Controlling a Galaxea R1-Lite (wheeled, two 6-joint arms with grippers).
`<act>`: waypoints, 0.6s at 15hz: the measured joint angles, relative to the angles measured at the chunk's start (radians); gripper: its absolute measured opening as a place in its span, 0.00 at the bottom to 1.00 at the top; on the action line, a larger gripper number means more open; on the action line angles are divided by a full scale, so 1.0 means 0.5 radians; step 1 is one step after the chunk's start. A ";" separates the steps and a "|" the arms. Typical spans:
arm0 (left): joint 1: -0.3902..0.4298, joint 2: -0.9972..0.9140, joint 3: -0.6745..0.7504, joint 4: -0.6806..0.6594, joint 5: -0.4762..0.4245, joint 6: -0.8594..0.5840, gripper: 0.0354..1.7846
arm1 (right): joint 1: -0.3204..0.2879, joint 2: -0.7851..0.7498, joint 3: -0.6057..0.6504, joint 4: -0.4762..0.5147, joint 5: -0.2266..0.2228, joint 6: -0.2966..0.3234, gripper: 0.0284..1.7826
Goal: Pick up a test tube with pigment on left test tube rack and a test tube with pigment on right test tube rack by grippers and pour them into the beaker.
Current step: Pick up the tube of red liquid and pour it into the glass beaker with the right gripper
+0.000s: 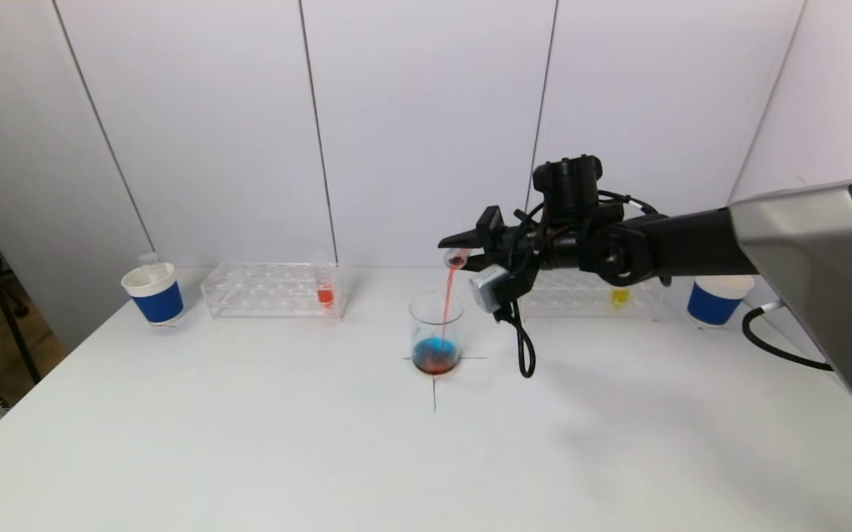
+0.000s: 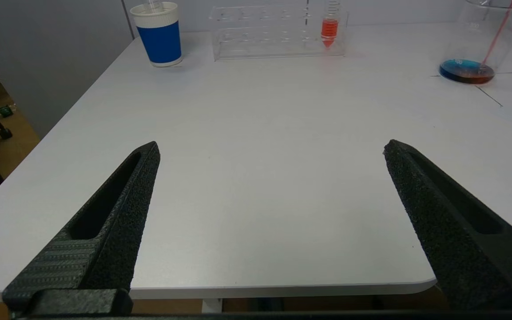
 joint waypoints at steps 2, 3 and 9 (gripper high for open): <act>0.000 0.000 0.000 0.000 0.000 0.001 0.99 | 0.012 0.000 -0.034 0.040 -0.013 -0.018 0.27; 0.000 0.000 0.000 0.000 0.000 0.000 0.99 | 0.015 0.000 -0.048 0.069 -0.021 -0.037 0.27; 0.000 0.000 0.000 0.000 0.000 0.001 0.99 | 0.019 0.004 -0.157 0.228 -0.103 -0.161 0.27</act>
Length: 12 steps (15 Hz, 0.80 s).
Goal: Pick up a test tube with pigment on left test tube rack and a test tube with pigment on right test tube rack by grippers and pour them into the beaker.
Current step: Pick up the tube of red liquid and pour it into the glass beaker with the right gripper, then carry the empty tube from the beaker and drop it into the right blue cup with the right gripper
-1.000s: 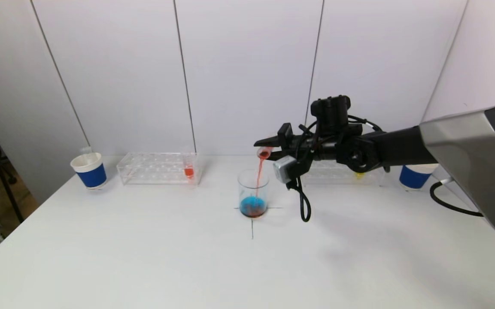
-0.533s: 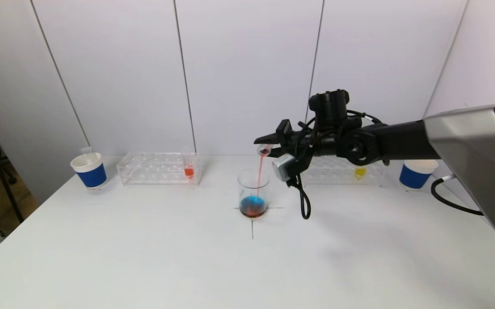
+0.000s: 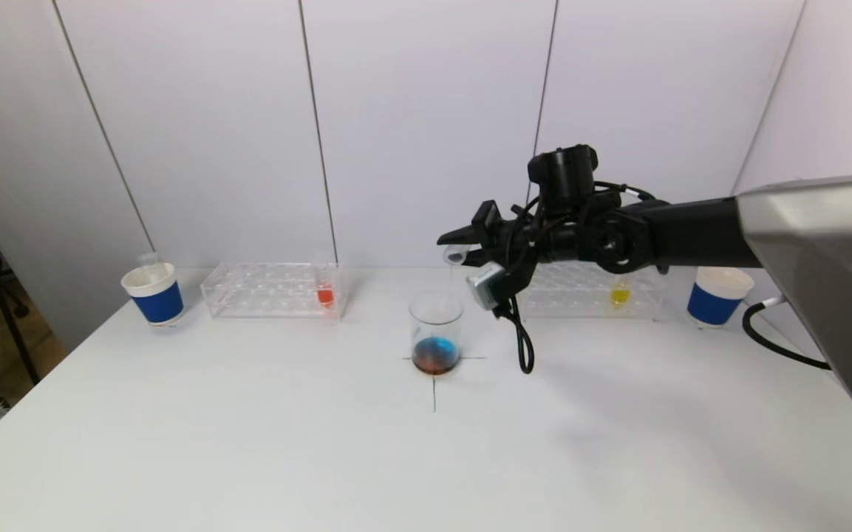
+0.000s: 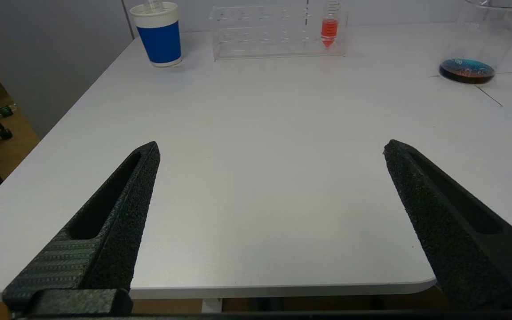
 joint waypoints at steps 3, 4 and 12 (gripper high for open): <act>0.000 0.000 0.000 0.000 0.000 -0.001 0.99 | 0.002 0.012 -0.080 0.077 -0.025 -0.055 0.27; 0.000 0.000 0.000 0.000 0.000 0.000 0.99 | 0.003 0.017 -0.103 0.103 -0.034 -0.071 0.27; 0.000 0.000 0.000 0.000 0.000 0.000 0.99 | 0.024 0.034 -0.166 0.112 -0.025 -0.093 0.27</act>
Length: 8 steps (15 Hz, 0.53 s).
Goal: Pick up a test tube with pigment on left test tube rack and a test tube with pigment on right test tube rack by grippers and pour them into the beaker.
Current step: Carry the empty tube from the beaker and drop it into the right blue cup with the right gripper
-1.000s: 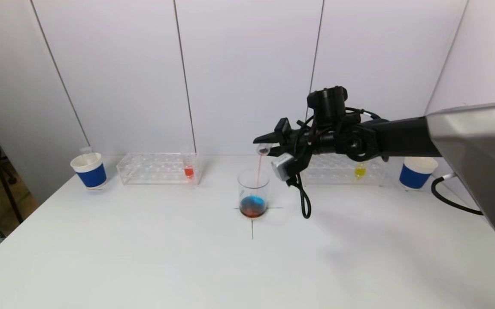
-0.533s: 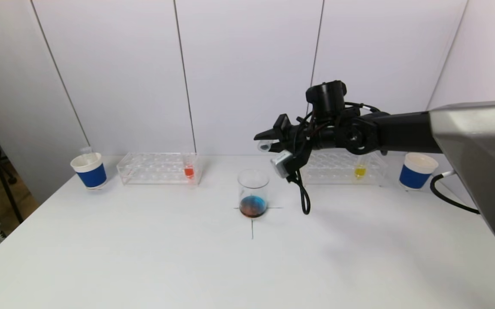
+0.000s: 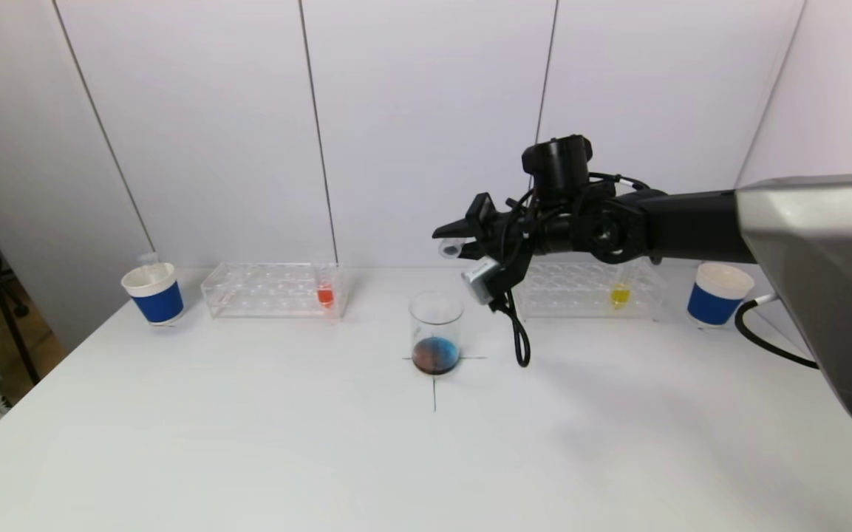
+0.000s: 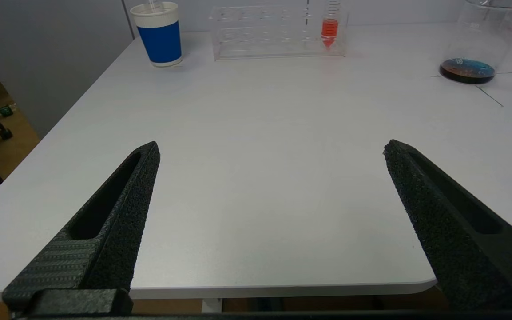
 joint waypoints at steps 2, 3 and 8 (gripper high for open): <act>0.000 0.000 0.000 0.000 0.000 -0.001 0.99 | 0.014 -0.008 0.014 -0.004 0.012 0.046 0.27; 0.000 0.000 0.000 0.000 0.000 -0.001 0.99 | 0.029 -0.021 0.025 -0.009 0.020 0.115 0.27; 0.000 0.000 0.000 0.000 0.000 -0.001 0.99 | 0.107 -0.202 0.226 -0.349 0.033 0.764 0.27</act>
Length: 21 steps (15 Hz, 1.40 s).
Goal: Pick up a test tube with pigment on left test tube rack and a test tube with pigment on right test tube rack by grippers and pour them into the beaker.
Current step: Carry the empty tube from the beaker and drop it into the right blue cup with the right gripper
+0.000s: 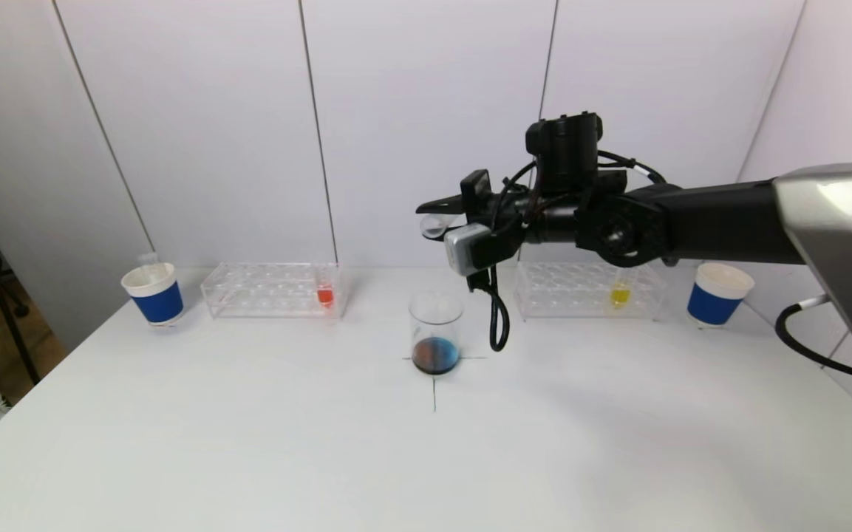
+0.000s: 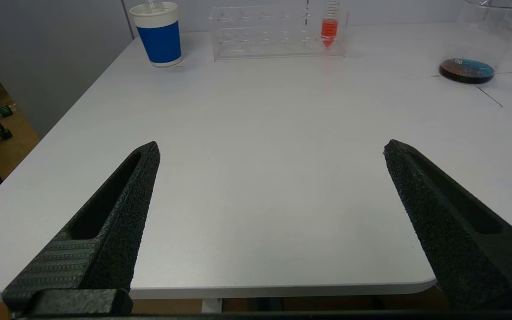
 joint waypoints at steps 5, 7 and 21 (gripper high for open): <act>0.000 0.000 0.000 0.000 -0.001 0.001 0.99 | -0.026 -0.231 0.142 -0.237 -0.134 0.705 0.27; 0.000 0.000 0.000 0.000 0.000 0.001 0.99 | -0.048 -0.311 0.145 -0.239 -0.229 0.988 0.27; 0.000 0.000 0.000 0.000 0.000 0.001 0.99 | -0.561 -0.699 0.083 -0.211 -1.139 2.828 0.27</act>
